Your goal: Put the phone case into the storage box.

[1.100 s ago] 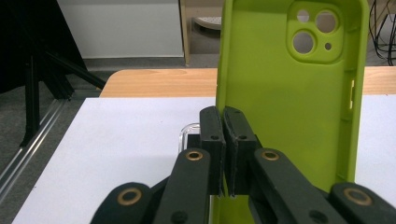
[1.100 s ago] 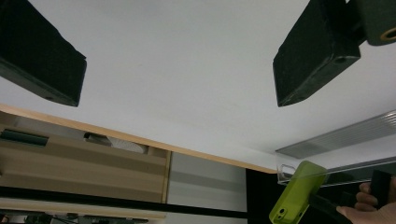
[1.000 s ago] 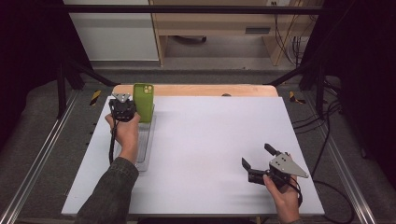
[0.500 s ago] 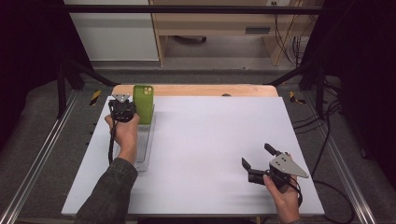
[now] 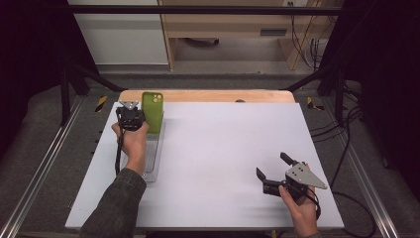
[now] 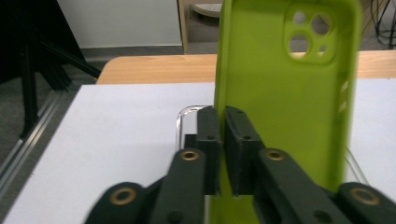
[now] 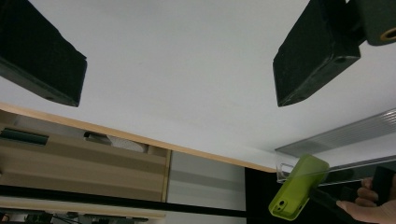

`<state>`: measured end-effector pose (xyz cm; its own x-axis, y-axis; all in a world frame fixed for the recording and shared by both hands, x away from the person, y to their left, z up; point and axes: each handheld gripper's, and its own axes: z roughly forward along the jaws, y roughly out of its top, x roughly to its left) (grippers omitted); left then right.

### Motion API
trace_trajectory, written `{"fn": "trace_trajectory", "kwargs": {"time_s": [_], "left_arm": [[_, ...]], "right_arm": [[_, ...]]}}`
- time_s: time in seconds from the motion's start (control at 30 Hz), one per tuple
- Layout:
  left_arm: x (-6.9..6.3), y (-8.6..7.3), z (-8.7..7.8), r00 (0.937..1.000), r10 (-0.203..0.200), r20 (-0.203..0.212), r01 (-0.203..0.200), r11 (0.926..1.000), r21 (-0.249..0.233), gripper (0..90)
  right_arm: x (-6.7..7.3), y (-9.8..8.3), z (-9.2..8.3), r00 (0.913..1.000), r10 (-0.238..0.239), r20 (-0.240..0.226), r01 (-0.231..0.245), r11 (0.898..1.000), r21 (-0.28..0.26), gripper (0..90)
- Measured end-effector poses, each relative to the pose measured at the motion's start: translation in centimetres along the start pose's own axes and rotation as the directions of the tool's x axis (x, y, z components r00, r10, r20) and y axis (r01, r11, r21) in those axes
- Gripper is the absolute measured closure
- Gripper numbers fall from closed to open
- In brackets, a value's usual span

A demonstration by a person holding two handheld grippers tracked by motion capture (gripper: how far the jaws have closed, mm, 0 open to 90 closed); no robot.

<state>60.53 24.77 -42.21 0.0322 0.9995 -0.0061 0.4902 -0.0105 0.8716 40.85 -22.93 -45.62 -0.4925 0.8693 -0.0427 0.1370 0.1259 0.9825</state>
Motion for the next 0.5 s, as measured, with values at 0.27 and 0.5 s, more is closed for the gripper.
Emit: {"fn": "trace_trajectory", "kwargs": {"time_s": [0.27,0.5], "left_arm": [[-1.1,1.0,-2.5,0.9958,0.041,0.082,-0.033,0.9942,-0.102,44.6],[-1.6,1.2,-3.4,0.9891,0.071,0.129,-0.055,0.9904,-0.127,34.1]], "right_arm": [[0.0,0.1,0.0,1.0,-0.003,-0.001,0.003,1.0,-0.002,3.0],[0.1,0.1,-0.1,1.0,-0.004,0.001,0.004,1.0,-0.002,2.9]]}}
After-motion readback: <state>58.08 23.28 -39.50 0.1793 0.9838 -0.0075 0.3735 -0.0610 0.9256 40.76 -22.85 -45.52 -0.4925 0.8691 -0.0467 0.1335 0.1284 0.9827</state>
